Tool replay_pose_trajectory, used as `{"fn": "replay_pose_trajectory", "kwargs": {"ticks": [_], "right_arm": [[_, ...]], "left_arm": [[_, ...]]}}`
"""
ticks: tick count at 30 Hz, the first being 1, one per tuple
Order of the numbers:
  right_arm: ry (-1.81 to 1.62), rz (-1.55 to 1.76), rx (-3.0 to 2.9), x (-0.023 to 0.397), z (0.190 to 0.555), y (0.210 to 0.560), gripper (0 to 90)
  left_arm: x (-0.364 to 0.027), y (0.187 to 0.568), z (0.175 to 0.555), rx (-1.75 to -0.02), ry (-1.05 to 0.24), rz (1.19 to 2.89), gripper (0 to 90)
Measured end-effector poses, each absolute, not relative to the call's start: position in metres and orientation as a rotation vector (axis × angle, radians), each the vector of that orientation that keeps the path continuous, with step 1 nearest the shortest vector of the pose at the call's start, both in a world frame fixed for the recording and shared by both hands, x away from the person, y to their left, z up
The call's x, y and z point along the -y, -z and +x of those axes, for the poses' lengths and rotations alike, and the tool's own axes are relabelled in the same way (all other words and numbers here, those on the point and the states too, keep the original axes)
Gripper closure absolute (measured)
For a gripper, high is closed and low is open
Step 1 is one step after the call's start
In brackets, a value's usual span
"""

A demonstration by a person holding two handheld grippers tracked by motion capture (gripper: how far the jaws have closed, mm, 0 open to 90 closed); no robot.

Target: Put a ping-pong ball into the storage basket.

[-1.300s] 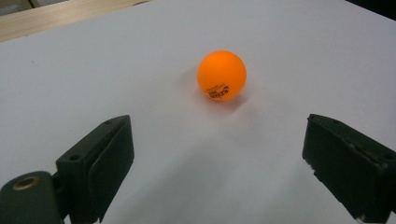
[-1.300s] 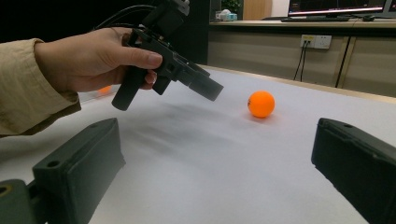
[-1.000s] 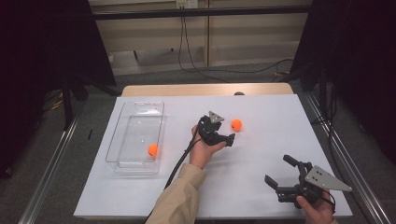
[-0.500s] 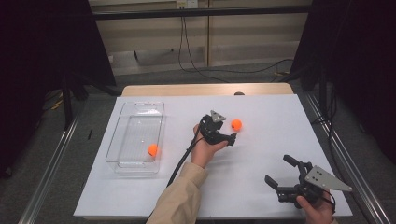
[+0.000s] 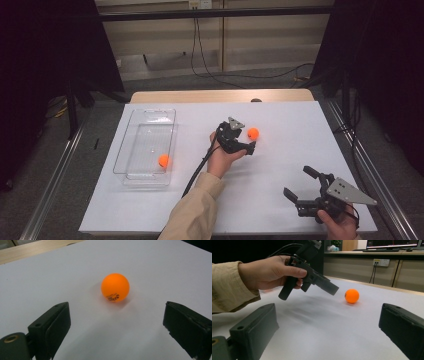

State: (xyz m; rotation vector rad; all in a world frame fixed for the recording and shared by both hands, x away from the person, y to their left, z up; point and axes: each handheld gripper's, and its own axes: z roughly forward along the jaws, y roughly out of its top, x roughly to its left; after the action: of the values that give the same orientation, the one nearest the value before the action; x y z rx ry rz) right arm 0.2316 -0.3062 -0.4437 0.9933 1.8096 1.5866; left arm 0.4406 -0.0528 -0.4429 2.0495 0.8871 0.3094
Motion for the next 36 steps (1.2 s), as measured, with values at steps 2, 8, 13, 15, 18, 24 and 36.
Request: {"fn": "replay_pose_trajectory", "kwargs": {"ticks": [2, 8, 13, 15, 18, 24, 36], "right_arm": [[-1.587, 0.993, -1.809, 0.3062, 0.2316, 0.4436, 1.4], [-1.587, 0.994, -1.810, 0.3061, 0.2317, 0.4437, 1.4], [-1.587, 0.994, -1.811, 0.3060, 0.2316, 0.4437, 1.4], [-1.588, 0.994, -1.810, 0.3060, 0.2316, 0.4437, 1.4], [-1.587, 0.992, -1.811, 0.3060, 0.2317, 0.4437, 1.4], [-1.586, 0.991, -1.811, 0.3061, 0.2318, 0.4438, 1.4], [-1.585, 0.991, -1.812, 0.3061, 0.2319, 0.4439, 1.4]], "left_arm": [[0.0530, 0.4432, 0.4411, -0.890, -0.308, 2.049, 7.6], [0.0533, 0.4442, 0.4425, -0.903, -0.307, 2.044, 7.5], [0.0534, 0.4463, 0.4445, -0.906, -0.310, 2.045, 7.5], [0.0532, 0.4470, 0.4453, -0.907, -0.312, 2.048, 7.5], [0.0530, 0.4476, 0.4465, -0.913, -0.317, 2.045, 7.6], [0.0531, 0.4486, 0.4482, -0.917, -0.317, 2.041, 7.7], [0.0545, 0.4495, 0.4496, -0.918, -0.327, 2.040, 7.7]]}}
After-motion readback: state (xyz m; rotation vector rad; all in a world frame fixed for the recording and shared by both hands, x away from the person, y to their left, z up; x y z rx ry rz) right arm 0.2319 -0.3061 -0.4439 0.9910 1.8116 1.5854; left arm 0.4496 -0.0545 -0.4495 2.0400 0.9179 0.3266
